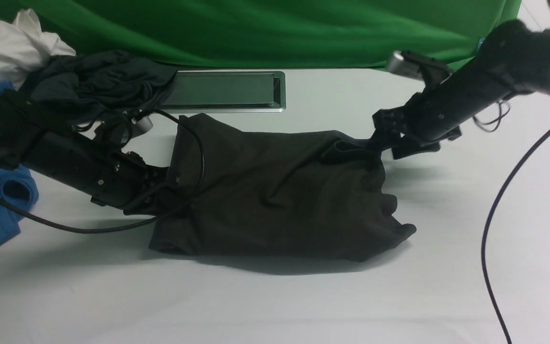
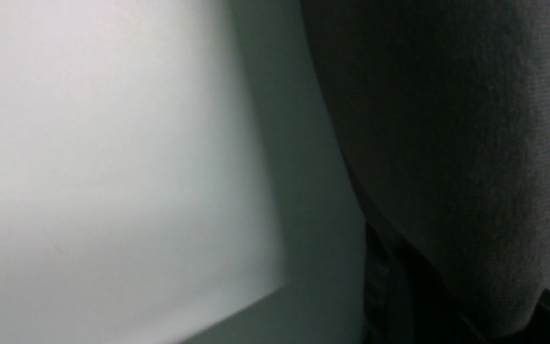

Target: Fold a long-sleeved shirt on a white desktop.

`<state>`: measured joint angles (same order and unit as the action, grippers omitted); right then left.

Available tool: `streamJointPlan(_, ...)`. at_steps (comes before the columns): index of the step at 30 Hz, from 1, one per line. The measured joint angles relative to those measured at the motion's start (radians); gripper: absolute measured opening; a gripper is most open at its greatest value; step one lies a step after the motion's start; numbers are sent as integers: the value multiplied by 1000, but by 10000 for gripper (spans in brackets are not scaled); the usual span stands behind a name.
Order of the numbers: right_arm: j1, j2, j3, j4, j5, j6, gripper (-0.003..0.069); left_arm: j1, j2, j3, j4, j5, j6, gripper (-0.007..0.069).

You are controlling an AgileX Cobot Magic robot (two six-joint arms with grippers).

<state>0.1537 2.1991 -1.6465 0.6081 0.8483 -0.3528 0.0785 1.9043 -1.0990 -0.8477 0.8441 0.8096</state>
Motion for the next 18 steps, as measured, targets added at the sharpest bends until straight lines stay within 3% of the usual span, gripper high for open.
streamJointPlan(11, 6, 54, -2, 105, -125, -45, 279, 0, 0, 0, 0, -21, 3, 83)
streamJointPlan(15, 8, 71, -8, 145, -154, -69, 113, 0, 2, 0, 0, -26, 3, 83)
streamJointPlan(18, 8, 76, -9, 151, -169, -74, 43, 0, 9, 0, 0, -26, 5, 83)
